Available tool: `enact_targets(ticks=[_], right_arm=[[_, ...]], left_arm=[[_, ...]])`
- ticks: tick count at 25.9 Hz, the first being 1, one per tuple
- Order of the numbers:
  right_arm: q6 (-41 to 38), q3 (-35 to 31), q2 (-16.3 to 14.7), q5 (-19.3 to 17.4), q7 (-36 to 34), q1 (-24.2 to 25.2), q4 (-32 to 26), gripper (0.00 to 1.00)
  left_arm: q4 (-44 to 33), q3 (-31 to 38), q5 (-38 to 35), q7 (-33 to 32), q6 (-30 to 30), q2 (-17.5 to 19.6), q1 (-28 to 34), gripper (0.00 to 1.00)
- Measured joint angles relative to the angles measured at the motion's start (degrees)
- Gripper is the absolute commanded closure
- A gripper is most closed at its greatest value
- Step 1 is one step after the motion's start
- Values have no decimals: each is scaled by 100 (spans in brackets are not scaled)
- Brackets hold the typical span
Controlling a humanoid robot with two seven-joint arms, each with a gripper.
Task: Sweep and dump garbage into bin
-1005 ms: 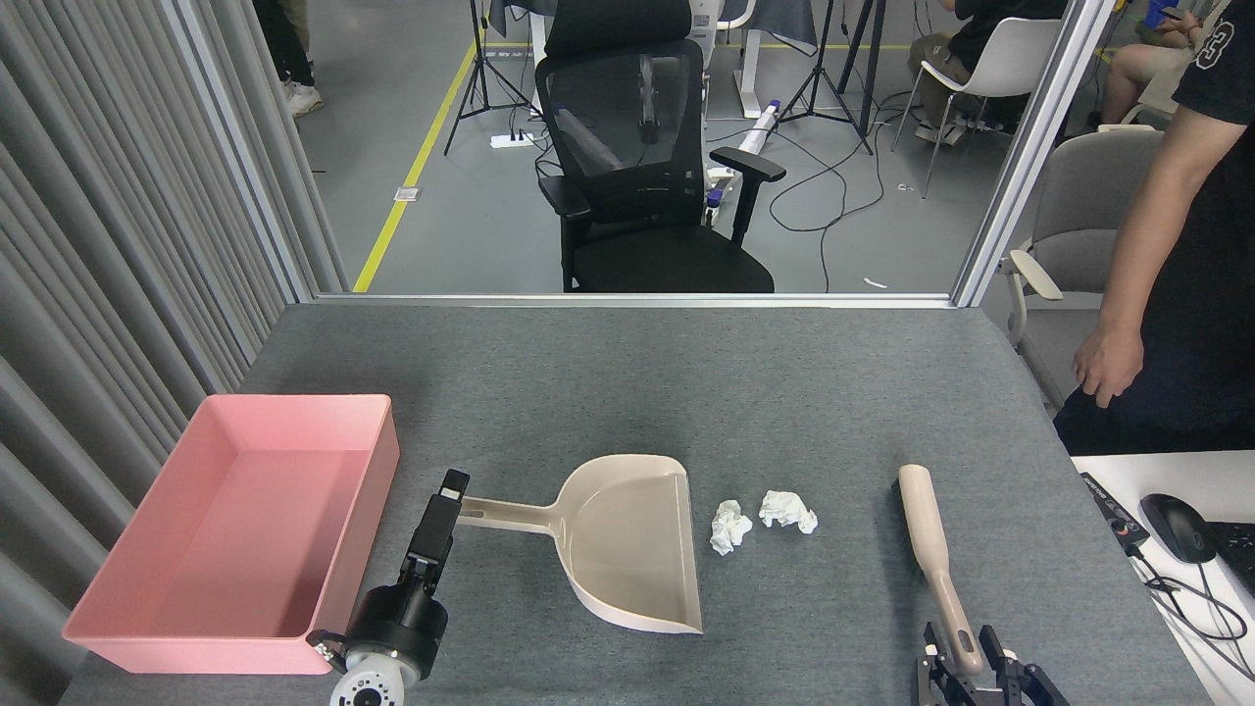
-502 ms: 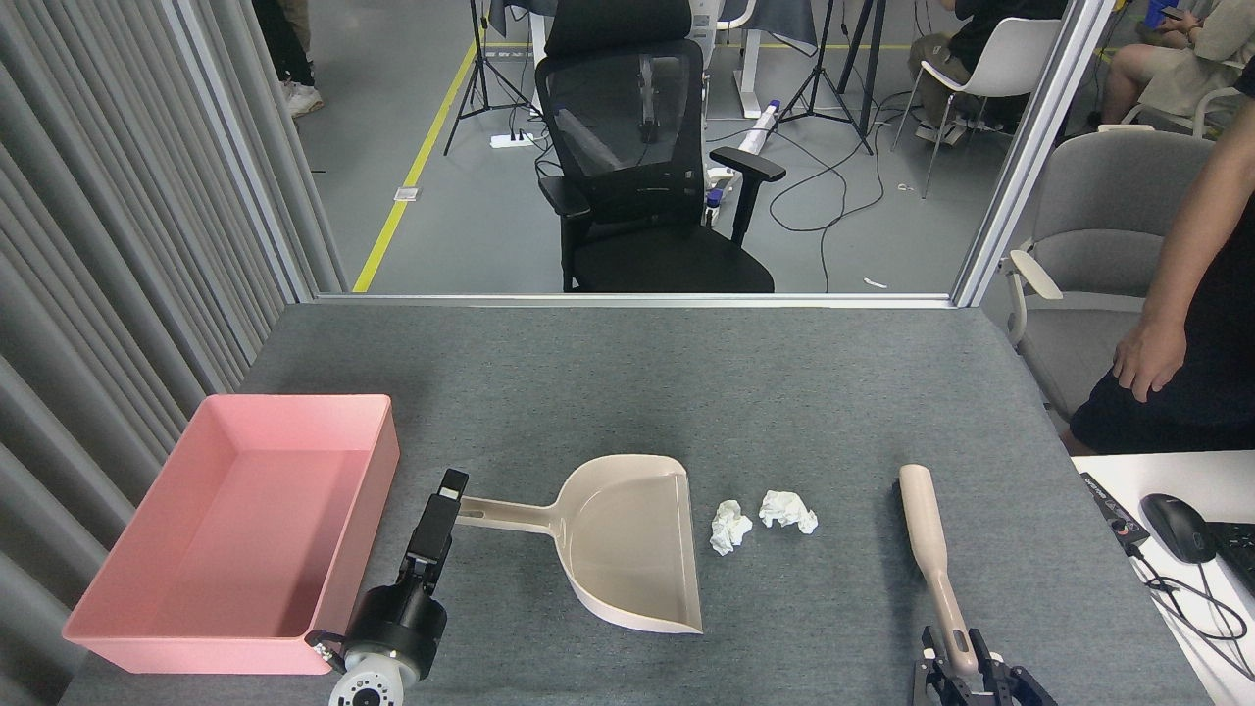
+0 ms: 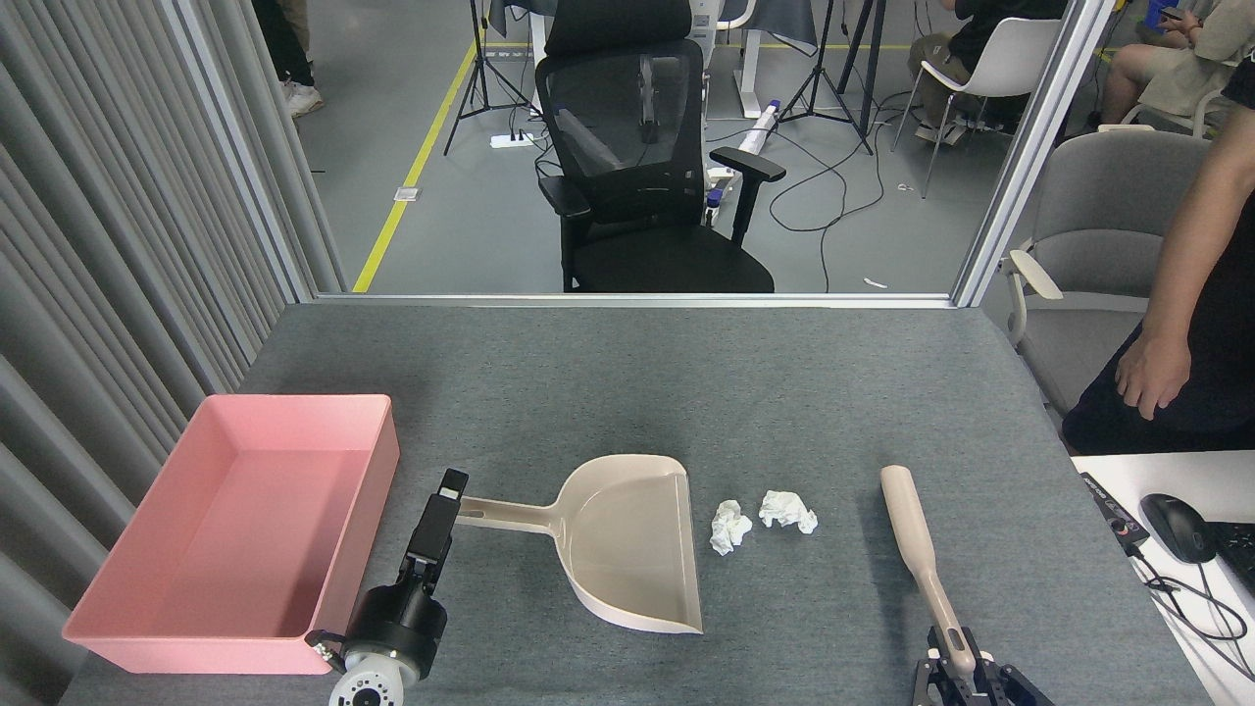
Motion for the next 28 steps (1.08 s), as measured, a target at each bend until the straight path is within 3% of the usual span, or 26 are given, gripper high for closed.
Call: enact_targets(ticks=[1, 6, 13, 19, 28], right_arm=[[-15, 0, 1, -2, -5, 2, 0, 81], [-92, -4, 7, -14, -69, 10, 0, 88], [-115, -42, -67, -59, -175, 31, 0, 88], [-102, -80, -108, -77, -195, 45, -1, 89], [-73, -96, -116, -81, -197, 50, -15, 93]], left_arm=[[0, -2, 0, 0, 2, 0, 2, 1], [9, -20, 0, 2, 7, 5, 26, 1], [275, -41, -8, 235, -83, 8, 57, 1], [894, -36, -21, 359, -571, -4, 34, 1], [2097, -27, -1, 1085, -1191, -54, -376, 1]])
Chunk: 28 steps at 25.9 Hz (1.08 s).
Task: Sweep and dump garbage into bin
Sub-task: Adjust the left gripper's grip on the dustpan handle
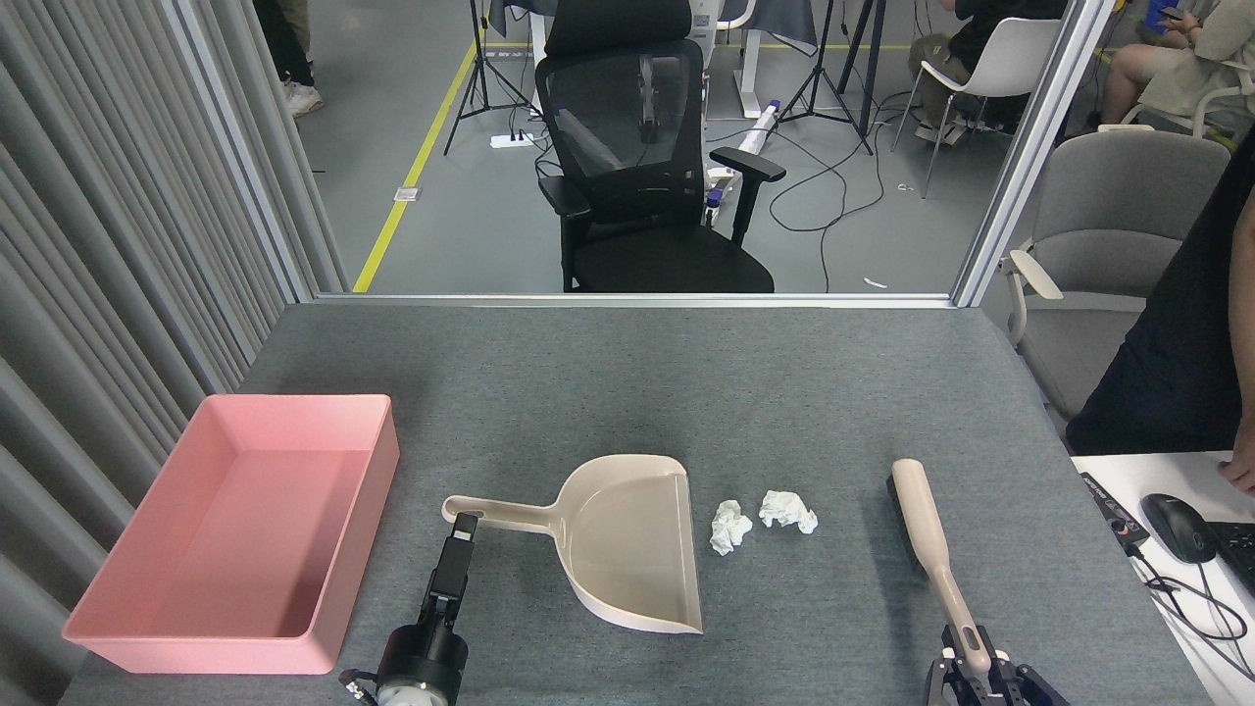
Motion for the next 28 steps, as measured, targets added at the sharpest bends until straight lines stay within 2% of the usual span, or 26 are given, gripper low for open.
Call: enact_targets(ticks=[14, 22, 23, 25, 28], right_arm=[[-14, -168, 11, -8, -2, 6, -31, 94], [3, -212, 10, -47, -9, 5, -52, 94], [3, -220, 10, -51, -3, 5, -53, 94], [3, -229, 12, -56, 2, 5, -59, 94], [3, -234, 13, -61, 2, 5, -62, 94]], left_arm=[[1381, 38, 7, 66, -213, -42, -888, 1], [1661, 34, -34, 17, -292, -35, -1049, 3], [1693, 32, -36, 11, -314, -36, -1070, 5], [1792, 33, -37, -2, -357, -38, -1123, 16], [1980, 42, -38, -39, -480, -40, -1219, 26]])
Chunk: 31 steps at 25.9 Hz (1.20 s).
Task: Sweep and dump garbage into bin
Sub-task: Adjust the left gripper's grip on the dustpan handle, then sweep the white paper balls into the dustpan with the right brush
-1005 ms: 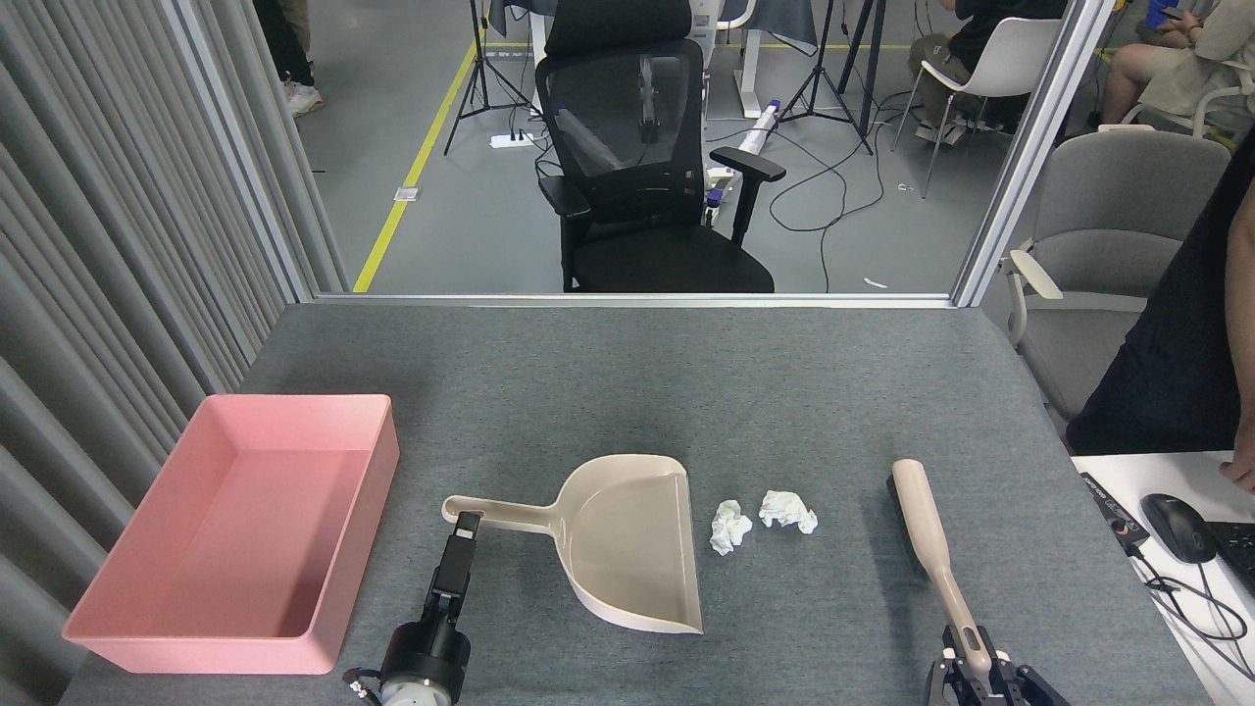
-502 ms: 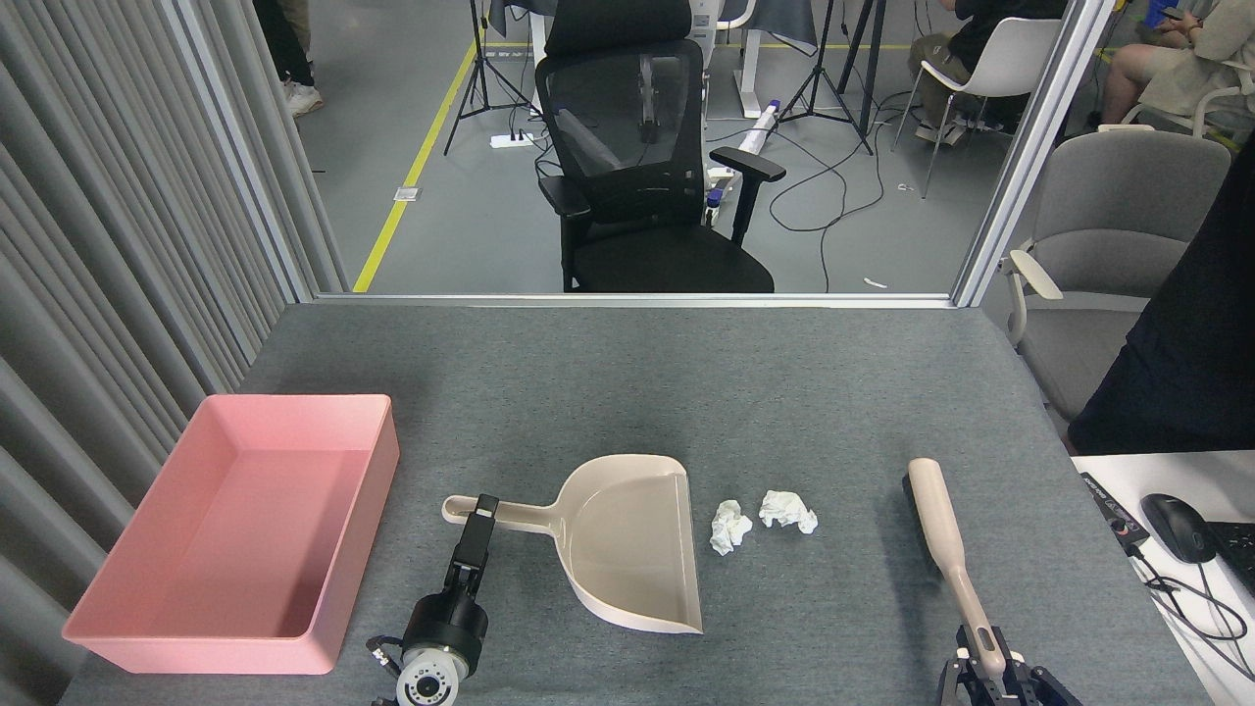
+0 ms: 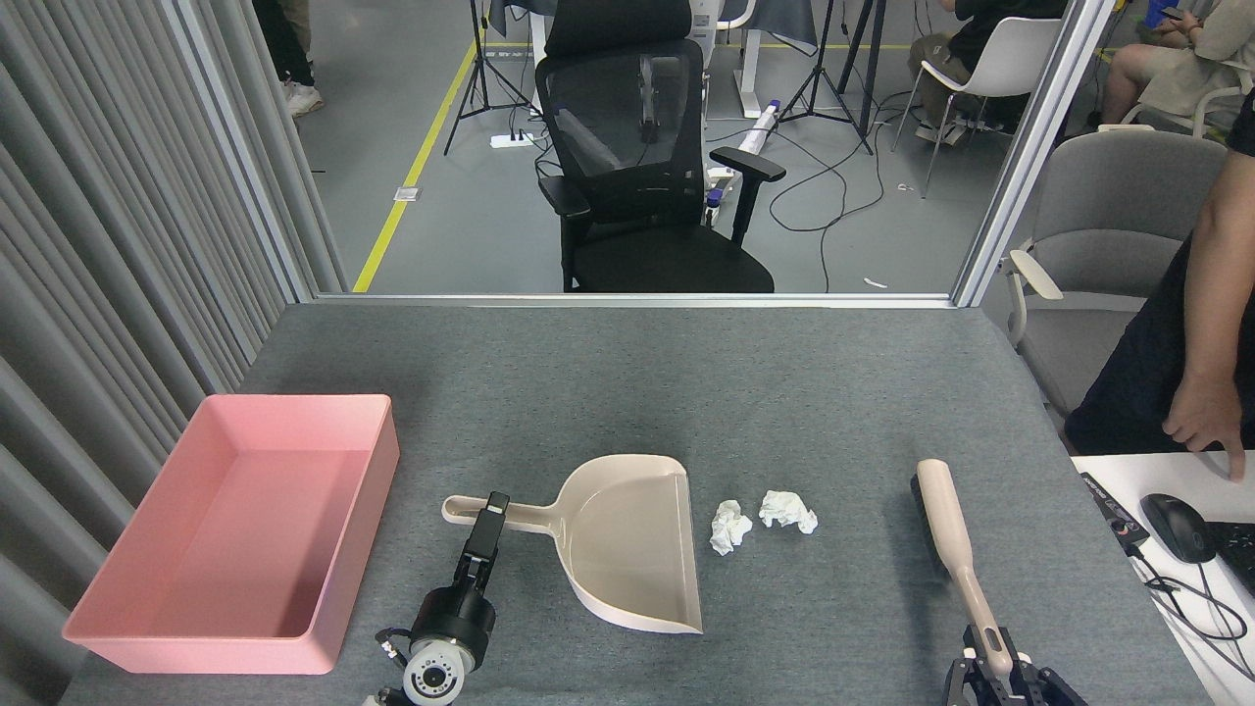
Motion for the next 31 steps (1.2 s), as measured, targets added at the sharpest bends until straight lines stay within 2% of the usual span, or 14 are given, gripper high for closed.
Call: enact_targets(ticks=[17, 23, 31], right_arm=[[0, 0, 58, -8, -69, 1, -11, 95], [7, 13, 67, -1, -80, -27, -3, 95], [17, 153, 49, 22, -81, -140, 79, 96]], left_arm=[[456, 416, 25, -342, -361, -1, -278, 64], [555, 591, -2, -463, -500, -36, -289, 72], [536, 626, -20, -493, -591, -54, -295, 75]])
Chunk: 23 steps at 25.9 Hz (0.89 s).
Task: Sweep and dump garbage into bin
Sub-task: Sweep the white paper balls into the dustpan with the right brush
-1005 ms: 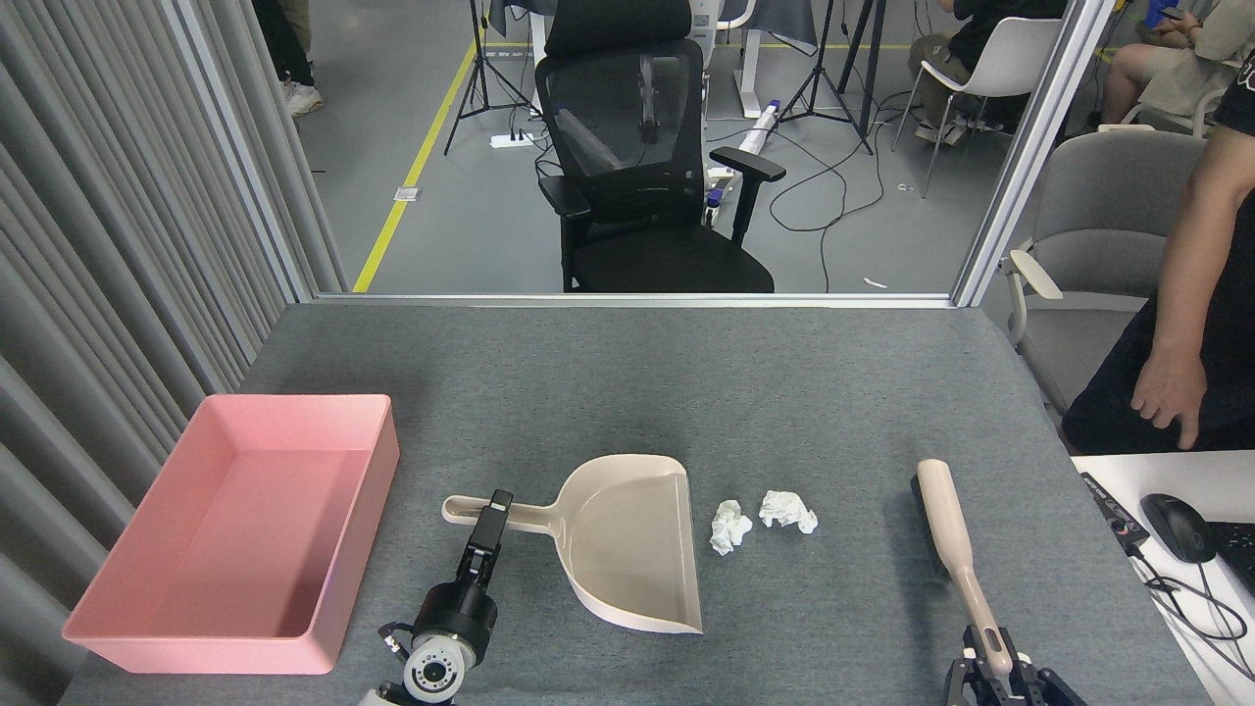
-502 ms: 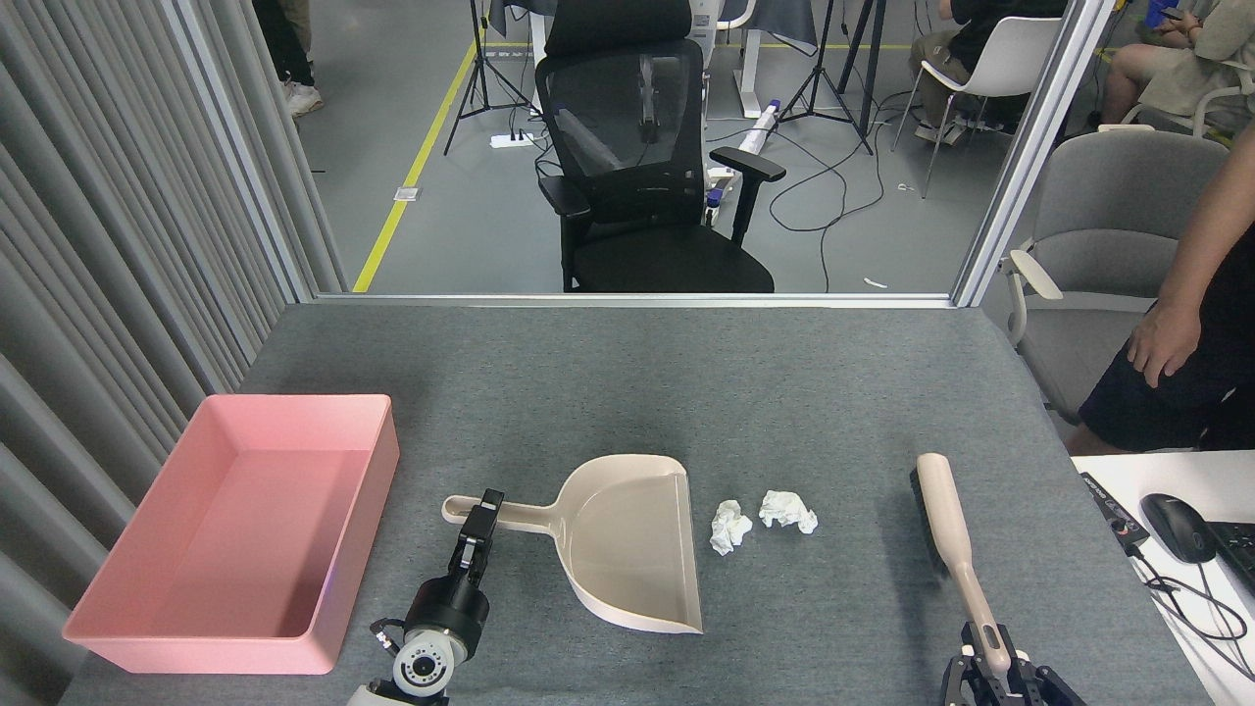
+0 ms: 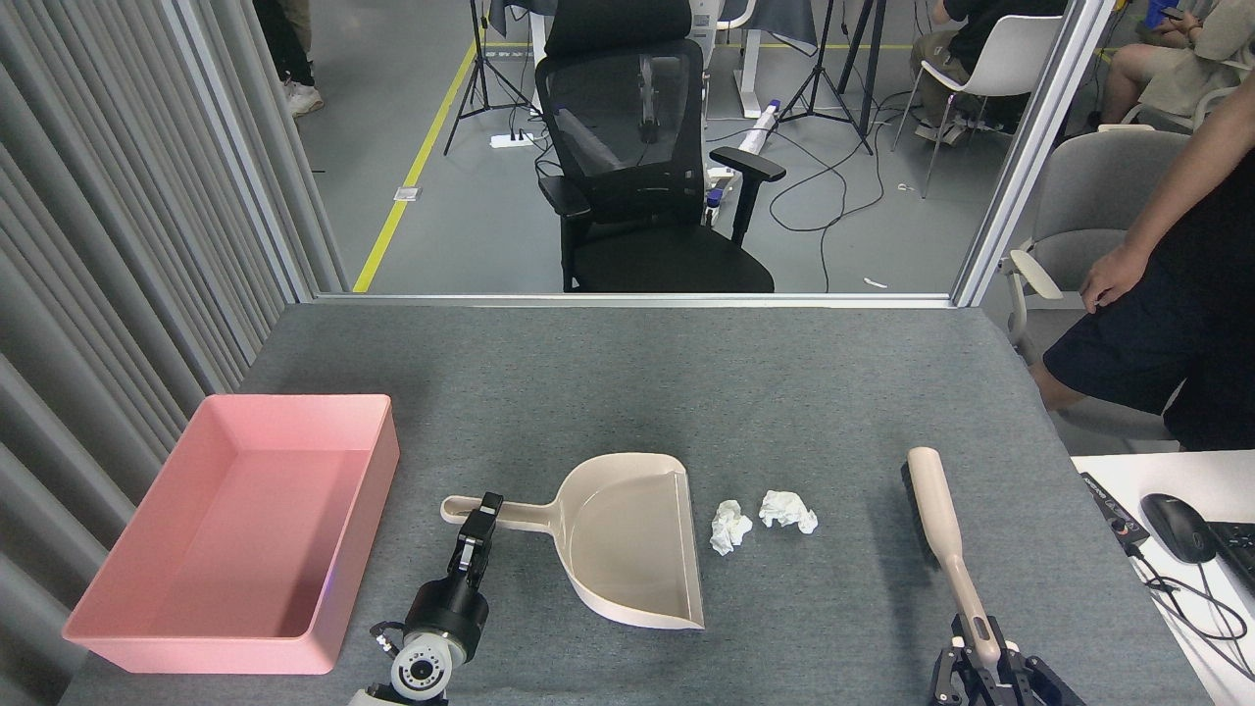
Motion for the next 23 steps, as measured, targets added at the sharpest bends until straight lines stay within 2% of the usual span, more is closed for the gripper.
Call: enact_targets(ticks=[11, 20, 23], right_arm=[[100, 821, 51, 37, 3, -124, 284, 96], [114, 1511, 196, 2, -32, -165, 528, 99], [109, 1818, 353, -3, -97, -236, 607, 99]], left_arm=[[-59, 19, -705, 163, -375, 15, -2, 75], [-126, 20, -966, 204, -415, 16, 40, 74], [-130, 23, -1050, 205, -416, 20, 48, 74]])
